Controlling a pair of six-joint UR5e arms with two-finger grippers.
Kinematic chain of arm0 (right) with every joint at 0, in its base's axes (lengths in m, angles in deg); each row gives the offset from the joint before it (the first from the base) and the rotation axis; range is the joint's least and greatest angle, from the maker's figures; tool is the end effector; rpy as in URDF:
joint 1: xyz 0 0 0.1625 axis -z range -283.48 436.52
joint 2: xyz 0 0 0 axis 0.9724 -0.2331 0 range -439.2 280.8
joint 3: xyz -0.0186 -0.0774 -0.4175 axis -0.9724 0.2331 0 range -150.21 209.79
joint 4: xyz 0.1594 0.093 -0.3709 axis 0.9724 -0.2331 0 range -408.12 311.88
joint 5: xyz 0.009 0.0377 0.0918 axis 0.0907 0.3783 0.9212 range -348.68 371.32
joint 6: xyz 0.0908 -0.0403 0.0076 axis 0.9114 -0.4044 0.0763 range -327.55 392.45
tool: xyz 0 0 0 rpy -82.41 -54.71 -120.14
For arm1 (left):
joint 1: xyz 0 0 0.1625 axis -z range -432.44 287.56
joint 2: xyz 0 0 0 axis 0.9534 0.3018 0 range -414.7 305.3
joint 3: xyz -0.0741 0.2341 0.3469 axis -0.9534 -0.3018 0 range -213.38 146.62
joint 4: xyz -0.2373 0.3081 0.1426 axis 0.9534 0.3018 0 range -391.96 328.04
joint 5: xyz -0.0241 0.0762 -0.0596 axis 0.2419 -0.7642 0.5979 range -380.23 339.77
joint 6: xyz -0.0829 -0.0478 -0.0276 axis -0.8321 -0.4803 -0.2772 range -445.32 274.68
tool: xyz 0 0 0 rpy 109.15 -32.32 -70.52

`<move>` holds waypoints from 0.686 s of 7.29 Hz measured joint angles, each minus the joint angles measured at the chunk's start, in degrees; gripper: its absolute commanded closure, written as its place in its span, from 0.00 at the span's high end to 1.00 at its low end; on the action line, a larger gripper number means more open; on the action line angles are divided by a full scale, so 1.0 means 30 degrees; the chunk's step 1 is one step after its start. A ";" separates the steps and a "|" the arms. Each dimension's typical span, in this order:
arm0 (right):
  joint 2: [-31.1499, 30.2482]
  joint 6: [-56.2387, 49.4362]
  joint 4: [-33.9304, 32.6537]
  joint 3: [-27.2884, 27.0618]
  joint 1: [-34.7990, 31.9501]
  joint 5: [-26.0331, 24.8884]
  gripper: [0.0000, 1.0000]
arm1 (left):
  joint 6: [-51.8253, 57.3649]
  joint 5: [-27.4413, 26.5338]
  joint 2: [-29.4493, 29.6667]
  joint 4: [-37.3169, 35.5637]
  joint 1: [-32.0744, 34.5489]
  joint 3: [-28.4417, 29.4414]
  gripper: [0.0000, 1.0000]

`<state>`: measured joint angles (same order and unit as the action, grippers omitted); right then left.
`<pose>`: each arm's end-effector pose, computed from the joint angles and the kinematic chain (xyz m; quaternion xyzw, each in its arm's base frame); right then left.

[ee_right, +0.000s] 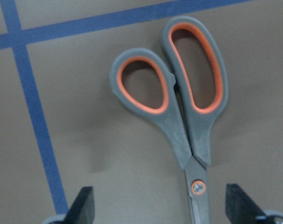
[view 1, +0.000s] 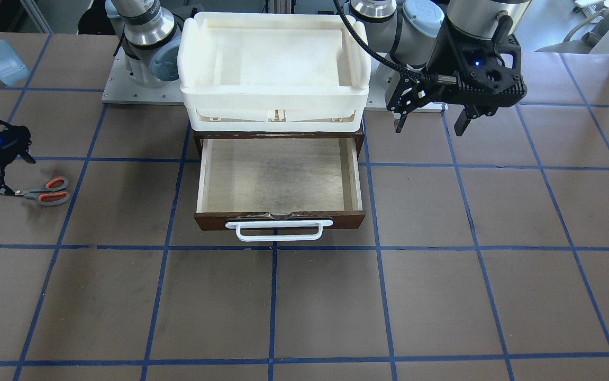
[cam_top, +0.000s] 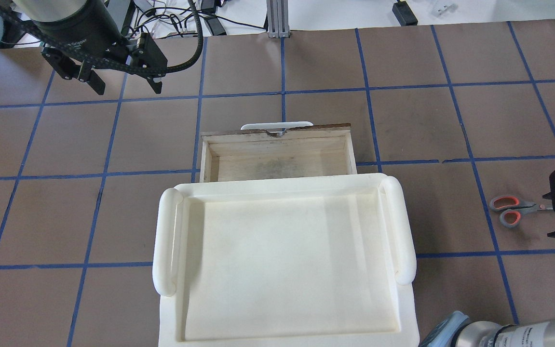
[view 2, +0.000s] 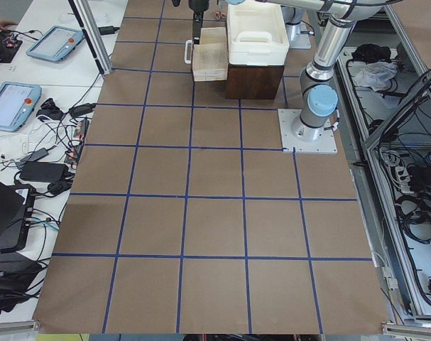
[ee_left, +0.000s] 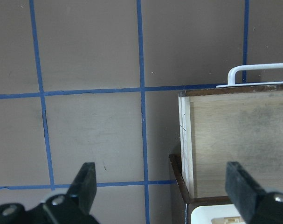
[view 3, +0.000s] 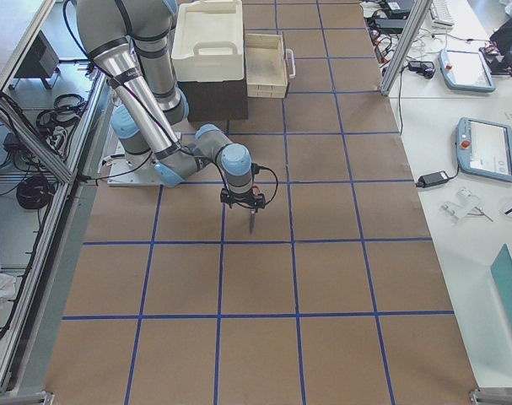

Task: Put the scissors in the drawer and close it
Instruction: 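Move the right gripper out over the grey-and-orange scissors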

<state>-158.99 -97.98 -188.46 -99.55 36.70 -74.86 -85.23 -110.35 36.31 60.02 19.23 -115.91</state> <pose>-0.2414 -0.3834 0.1843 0.6443 -0.7640 0.0333 0.0071 -0.1476 -0.5004 0.5400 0.0153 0.9991 -0.0391 0.0005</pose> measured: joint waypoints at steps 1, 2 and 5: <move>0.0042 -0.0420 -0.0074 -0.0017 -0.0062 0.0014 1.00 | 0.0000 -0.0012 -0.0014 0.0000 0.0000 0.0000 1.00; 0.0076 -0.0599 -0.0131 -0.0016 -0.0166 0.0000 1.00 | 0.0000 -0.0025 -0.0016 -0.0002 0.0000 0.0000 1.00; 0.0296 -0.1065 -0.0465 0.0022 -0.0616 -0.0034 0.99 | 0.0000 -0.0044 -0.0016 0.0007 0.0001 0.0000 1.00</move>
<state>-158.10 -101.18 -189.85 -99.49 34.85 -74.96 -85.23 -110.48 36.26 60.05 19.23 -115.91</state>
